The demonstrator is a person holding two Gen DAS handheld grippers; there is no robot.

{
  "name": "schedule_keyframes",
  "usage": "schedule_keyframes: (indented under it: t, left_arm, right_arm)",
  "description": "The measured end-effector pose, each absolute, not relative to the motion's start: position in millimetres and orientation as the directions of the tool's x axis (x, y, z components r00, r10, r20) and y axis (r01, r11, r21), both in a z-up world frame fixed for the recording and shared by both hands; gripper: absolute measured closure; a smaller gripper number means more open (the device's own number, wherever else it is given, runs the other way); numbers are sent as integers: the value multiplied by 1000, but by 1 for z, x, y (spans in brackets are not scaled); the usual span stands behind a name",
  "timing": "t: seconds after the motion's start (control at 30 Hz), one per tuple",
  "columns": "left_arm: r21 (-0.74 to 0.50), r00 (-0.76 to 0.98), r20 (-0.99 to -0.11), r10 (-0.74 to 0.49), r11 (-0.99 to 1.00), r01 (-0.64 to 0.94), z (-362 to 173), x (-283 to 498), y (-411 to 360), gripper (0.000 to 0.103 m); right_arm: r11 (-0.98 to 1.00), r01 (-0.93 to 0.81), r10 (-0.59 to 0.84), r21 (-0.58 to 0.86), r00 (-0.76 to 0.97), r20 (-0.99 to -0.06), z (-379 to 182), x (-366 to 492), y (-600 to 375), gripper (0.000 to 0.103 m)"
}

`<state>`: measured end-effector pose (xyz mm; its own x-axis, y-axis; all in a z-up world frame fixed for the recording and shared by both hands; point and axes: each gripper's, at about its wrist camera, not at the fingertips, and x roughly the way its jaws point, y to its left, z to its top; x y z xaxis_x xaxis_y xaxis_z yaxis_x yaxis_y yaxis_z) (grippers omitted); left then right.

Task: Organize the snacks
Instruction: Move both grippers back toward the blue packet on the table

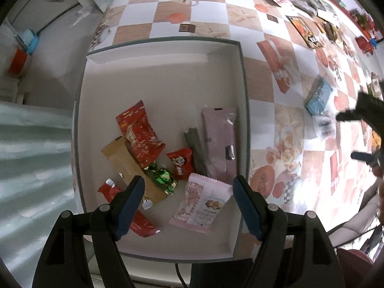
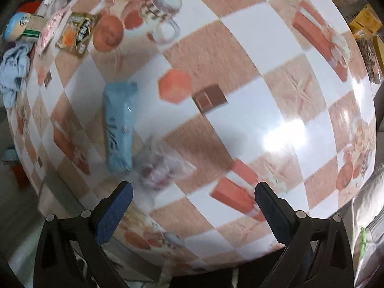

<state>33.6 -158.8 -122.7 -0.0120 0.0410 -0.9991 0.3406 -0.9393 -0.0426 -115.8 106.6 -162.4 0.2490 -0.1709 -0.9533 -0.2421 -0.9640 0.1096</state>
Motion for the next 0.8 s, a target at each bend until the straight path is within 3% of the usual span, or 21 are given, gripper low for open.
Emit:
schedule_keyframes:
  t: [0.33,0.8]
  left_arm:
    - [-34,-13,-999,32,-959,280,-109,25,-129,24]
    - [-65,-15,-998,63,-986,154,-107,-15,-53,24]
  right_arm:
    - [-997,-74,-56,38,261,-964,-189,-118,85,1]
    - [-999,6,35,-35,241,-970,-184,-113,162,1]
